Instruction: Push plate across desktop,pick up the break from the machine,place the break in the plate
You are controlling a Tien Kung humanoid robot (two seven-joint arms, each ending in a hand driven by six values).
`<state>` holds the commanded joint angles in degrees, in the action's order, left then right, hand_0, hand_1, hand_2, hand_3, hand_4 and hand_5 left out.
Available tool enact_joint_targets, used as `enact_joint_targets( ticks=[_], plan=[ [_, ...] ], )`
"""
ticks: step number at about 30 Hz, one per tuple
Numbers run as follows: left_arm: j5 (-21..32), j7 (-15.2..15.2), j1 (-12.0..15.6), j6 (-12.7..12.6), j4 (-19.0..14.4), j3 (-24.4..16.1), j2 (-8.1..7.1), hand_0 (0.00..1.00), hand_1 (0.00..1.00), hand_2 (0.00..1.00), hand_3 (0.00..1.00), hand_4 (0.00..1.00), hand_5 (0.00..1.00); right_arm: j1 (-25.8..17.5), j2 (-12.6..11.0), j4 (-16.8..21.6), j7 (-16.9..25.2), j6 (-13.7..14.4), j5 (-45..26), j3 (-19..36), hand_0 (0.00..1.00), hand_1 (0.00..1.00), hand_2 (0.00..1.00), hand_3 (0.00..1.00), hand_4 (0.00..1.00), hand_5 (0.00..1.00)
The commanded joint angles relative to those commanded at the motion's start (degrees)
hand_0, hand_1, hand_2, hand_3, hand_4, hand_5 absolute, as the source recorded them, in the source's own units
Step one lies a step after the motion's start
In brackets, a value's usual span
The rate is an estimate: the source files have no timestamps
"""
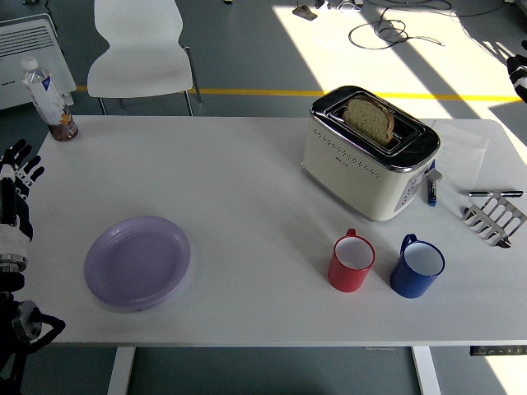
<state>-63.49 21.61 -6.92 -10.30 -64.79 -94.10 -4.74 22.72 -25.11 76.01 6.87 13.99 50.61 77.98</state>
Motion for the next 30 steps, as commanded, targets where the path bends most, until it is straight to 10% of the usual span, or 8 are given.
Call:
enact_joint_targets(
  ticks=[30],
  plan=[
    [-1.73,5.92,-0.36,2.7,14.36,5.73,-0.42,0.859,0.899,0.954,0.902,0.545,0.998,-5.64,2.51,0.78,-0.79,-2.98,-5.88,5.07,0.831,0.802,0.836,0.836,0.565,0.444]
  ],
)
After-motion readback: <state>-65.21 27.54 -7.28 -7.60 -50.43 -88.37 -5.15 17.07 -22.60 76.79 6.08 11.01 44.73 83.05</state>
